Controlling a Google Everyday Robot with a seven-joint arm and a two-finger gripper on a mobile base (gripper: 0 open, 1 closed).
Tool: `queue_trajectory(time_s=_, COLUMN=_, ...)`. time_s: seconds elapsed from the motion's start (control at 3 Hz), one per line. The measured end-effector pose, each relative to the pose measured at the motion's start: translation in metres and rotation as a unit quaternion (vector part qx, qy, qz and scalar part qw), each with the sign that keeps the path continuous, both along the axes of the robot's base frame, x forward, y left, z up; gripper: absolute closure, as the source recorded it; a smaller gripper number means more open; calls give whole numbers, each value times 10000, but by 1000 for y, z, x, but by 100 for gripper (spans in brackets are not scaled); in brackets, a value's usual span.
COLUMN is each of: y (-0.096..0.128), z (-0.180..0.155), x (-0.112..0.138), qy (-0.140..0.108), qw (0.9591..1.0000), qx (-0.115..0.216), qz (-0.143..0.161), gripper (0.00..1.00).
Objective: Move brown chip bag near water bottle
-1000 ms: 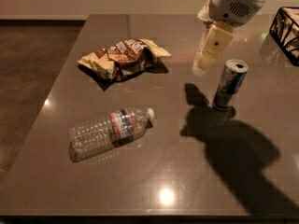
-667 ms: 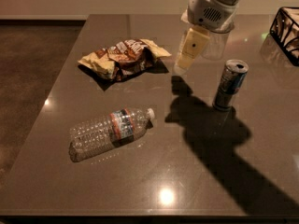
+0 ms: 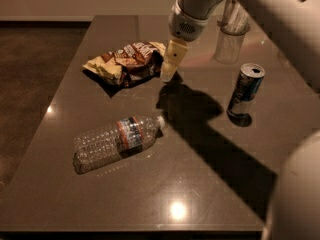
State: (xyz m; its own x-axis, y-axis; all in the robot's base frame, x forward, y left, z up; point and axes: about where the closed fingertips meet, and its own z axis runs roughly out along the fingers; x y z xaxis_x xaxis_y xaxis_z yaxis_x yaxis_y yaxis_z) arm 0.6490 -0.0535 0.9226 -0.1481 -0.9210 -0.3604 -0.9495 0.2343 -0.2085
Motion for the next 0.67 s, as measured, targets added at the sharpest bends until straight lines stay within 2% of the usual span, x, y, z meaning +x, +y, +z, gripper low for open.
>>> queue_trajectory(time_s=0.33, y=15, z=-21, x=28, qy=173, qw=9998, qx=-39, qz=-86, gripper=0)
queue_trajectory(time_s=0.67, y=23, z=-37, x=50, qy=213, qw=9994, qx=-133, qz=-226, gripper=0)
